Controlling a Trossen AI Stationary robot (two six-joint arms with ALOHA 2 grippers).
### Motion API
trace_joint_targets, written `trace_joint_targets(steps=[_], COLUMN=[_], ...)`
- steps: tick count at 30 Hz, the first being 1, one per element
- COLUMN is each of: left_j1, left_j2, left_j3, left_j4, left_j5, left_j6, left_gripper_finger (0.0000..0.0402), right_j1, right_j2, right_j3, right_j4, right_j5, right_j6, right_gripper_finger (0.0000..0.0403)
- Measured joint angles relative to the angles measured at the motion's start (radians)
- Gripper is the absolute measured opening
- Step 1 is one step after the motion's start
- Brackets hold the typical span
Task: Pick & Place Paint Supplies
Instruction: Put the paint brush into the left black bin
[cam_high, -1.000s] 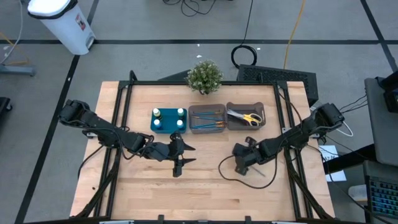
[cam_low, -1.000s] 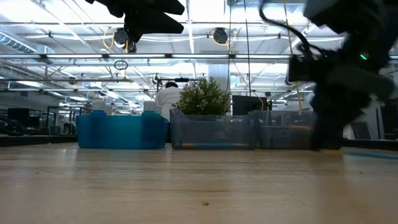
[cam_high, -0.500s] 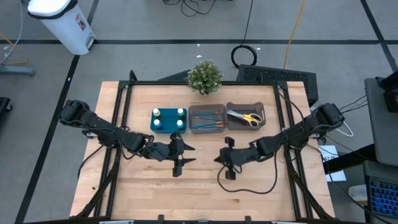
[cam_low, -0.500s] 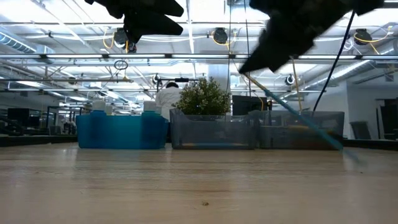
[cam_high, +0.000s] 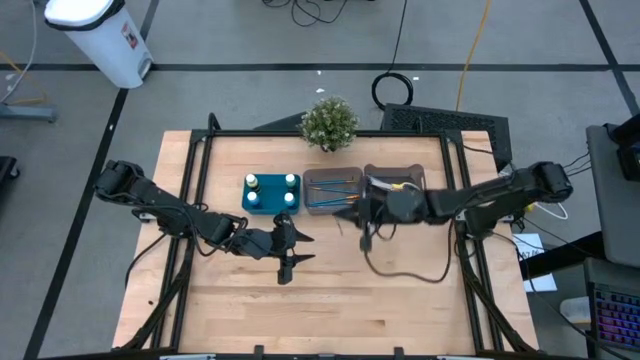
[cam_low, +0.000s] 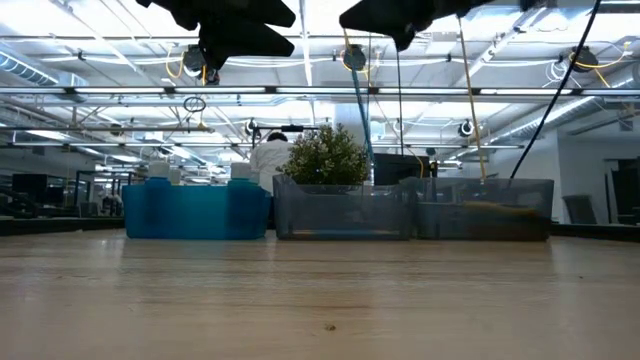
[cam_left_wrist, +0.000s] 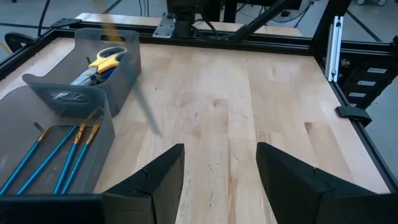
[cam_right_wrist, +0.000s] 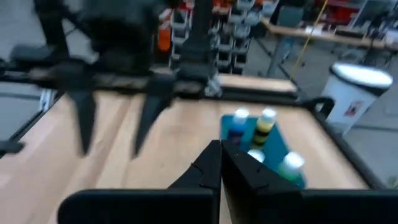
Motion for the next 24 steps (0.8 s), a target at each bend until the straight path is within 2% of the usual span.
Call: trace_joint_targets(steps=[5, 9, 13, 19, 24], left_j1=[0.0, 0.0, 0.0, 0.001, 0.001], left_j2=[0.0, 0.0, 0.0, 0.0, 0.0], left_j3=[0.0, 0.0, 0.0, 0.0, 0.0], left_j4=[0.0, 0.0, 0.0, 0.0, 0.0], left_j5=[0.0, 0.0, 0.0, 0.0, 0.0], left_j6=[0.0, 0.001, 0.002, 0.007, 0.008], left_gripper_finger=[0.0209, 0.0209, 0.0209, 0.0209, 0.0209], right_j1=[-0.139, -0.242, -0.328, -0.38, -0.381], right_j2=[-0.015, 0.005, 0.052, 0.131, 0.173], right_j3=[0.0, 0.0, -0.001, -0.001, -0.001], right_j4=[0.08, 0.081, 0.037, -0.062, -0.067], right_j5=[-0.105, -0.104, -0.104, -0.105, -0.105], right_j6=[-0.075, -0.17, -0.164, -0.125, -0.103], right_gripper_finger=[0.0, 0.0, 0.0, 0.0, 0.0])
